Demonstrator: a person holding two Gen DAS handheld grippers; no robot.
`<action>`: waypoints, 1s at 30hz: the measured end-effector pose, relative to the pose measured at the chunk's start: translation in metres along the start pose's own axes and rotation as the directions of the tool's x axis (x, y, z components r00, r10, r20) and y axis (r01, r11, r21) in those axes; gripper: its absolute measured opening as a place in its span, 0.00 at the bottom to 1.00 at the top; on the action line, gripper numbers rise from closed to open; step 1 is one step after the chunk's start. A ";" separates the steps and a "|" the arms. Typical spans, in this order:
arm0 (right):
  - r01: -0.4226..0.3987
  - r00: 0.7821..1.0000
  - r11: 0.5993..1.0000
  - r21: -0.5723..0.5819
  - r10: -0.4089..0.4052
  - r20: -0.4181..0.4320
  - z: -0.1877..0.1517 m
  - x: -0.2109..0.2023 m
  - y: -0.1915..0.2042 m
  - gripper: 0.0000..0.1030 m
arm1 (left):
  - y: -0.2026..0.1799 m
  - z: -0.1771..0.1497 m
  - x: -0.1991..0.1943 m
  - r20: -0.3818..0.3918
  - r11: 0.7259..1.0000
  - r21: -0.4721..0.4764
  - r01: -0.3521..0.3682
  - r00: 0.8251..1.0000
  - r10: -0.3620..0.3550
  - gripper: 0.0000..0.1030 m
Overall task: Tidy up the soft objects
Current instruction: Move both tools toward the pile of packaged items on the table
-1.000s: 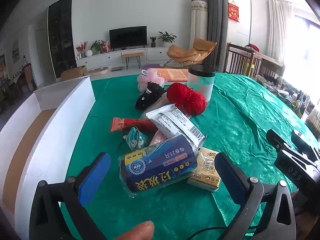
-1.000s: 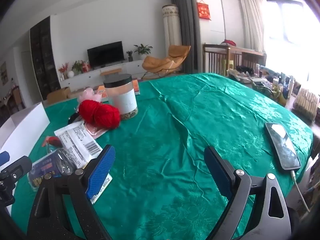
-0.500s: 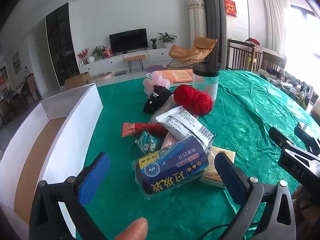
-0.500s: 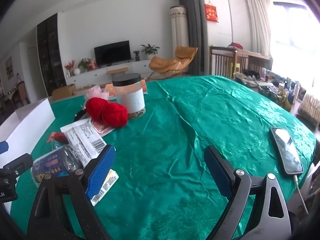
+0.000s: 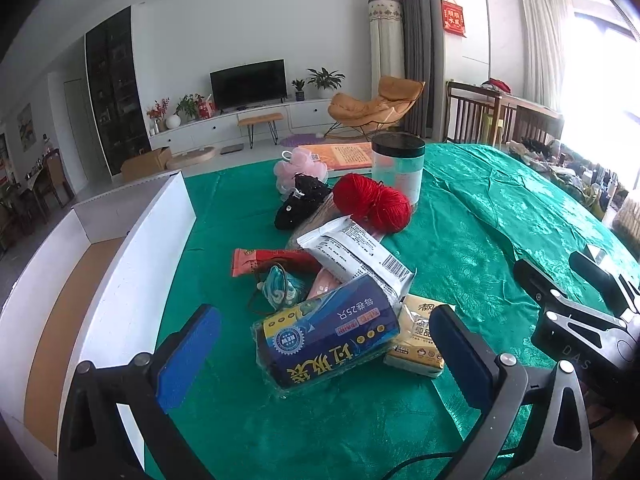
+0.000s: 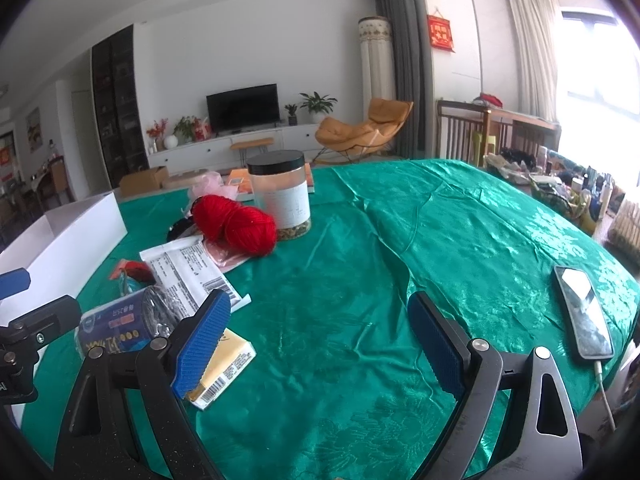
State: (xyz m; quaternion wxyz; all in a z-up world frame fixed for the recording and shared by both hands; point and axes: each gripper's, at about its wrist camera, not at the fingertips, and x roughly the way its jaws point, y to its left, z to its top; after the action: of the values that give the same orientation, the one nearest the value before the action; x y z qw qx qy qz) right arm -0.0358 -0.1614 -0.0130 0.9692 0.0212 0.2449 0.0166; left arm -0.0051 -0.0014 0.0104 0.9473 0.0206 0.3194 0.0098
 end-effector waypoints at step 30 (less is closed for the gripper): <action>-0.045 0.999 0.999 -0.021 0.045 -0.011 -0.003 0.003 0.006 0.89 | 0.015 -0.009 0.002 -0.011 0.998 -0.048 -0.037 0.999 0.036 1.00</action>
State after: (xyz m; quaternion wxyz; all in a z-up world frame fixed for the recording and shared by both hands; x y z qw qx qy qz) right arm -0.0347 -0.1550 -0.0163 0.9675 0.0162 0.2491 0.0410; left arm -0.0092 0.0141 0.0028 0.9456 0.0038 0.3234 0.0348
